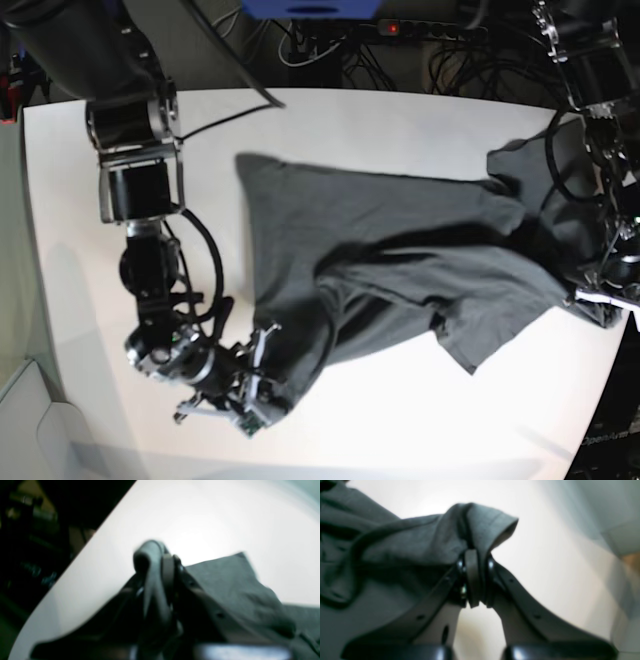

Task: Layout the t-shirt on the table in an organized manner, then fold the t-shirt properly
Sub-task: 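Stretch the t-shirt between both grippers and lay it flat, then release the t-shirt and move the right gripper to its nearby edge, then grasp the t-shirt edge with the right gripper and pull it outward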

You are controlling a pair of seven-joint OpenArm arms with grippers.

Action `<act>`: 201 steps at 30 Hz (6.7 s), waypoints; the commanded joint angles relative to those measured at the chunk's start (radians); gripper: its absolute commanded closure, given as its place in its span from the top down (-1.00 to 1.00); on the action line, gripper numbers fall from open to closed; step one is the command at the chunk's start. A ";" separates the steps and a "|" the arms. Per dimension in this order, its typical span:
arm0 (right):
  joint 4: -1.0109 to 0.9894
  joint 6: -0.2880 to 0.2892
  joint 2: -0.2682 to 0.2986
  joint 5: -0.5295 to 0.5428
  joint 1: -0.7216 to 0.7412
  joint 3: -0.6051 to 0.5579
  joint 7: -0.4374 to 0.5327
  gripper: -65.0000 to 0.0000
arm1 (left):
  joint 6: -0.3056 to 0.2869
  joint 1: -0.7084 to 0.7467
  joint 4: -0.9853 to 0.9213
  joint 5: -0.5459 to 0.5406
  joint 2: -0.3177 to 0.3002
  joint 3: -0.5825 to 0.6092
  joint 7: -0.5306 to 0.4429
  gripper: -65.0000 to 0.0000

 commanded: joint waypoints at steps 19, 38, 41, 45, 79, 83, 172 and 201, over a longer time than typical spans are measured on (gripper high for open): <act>-0.234 -0.141 -0.024 0.012 0.093 0.095 0.062 -0.05 | 0.003 -0.050 -0.038 0.013 0.022 -0.005 -0.036 0.21; 0.003 -0.143 0.002 0.012 -0.102 0.342 0.060 -0.04 | -0.003 0.198 0.228 -0.108 0.179 -0.104 -0.027 0.28; 0.003 -0.143 0.000 0.012 -0.162 0.342 0.065 -0.04 | -0.005 0.202 0.156 -0.016 0.217 -0.044 -0.034 0.28; -0.001 -0.143 -0.004 0.012 -0.223 0.342 0.158 -0.04 | -0.005 0.187 0.024 0.073 0.251 -0.011 -0.037 0.28; 0.105 -0.136 0.152 0.008 -0.656 0.115 0.234 -1.00 | -0.006 0.356 -0.025 0.088 0.077 0.034 -0.022 -0.99; 0.264 -0.135 0.183 0.008 -0.742 0.070 0.135 -1.00 | -0.006 0.383 0.067 0.088 0.051 0.031 0.110 -0.99; 0.381 -0.072 0.048 0.010 -0.067 0.127 -0.116 -1.00 | -0.008 0.451 0.429 0.090 0.015 -0.084 0.222 0.01; 0.238 -0.072 0.025 0.008 -0.326 0.118 0.037 0.00 | -0.008 0.334 0.433 0.079 0.019 -0.253 0.227 0.07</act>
